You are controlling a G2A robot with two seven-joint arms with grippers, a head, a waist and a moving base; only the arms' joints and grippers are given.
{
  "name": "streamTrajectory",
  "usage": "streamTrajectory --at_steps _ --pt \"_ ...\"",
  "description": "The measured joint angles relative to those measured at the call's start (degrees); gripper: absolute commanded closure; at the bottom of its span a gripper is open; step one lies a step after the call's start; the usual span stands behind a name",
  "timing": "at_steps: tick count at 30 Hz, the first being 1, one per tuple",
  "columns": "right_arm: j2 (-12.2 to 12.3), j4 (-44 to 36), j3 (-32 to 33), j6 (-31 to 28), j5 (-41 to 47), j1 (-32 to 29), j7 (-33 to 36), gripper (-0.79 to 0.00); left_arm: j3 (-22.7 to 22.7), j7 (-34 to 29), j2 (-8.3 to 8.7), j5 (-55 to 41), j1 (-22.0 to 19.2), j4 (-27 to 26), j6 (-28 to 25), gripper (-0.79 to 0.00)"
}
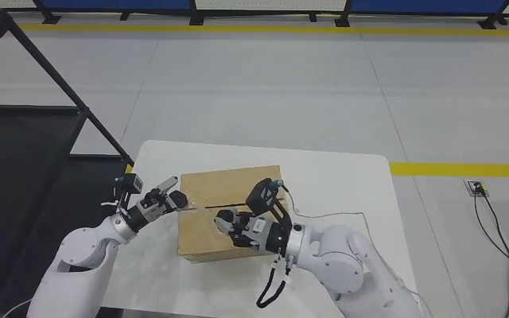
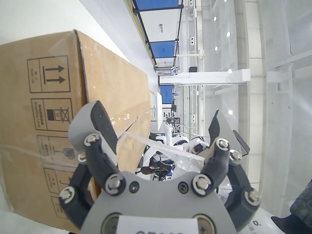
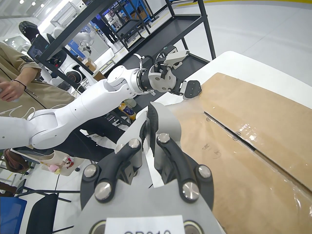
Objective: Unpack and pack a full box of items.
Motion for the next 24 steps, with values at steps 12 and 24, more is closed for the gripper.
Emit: streamTrajectory --at_steps 12,24 --pt "-0.4 2.8 2.8 10.2 4.1 0.9 -0.1 0.000 -0.2 -1.0 0.13 -0.4 0.9 -0.9 -0.8 -0.785" --pt "0.1 0.1 5.3 12.6 6.3 -0.6 4.0 0.000 0.1 -1.4 0.19 -0.5 1.1 -1.9 -1.0 -0.785"
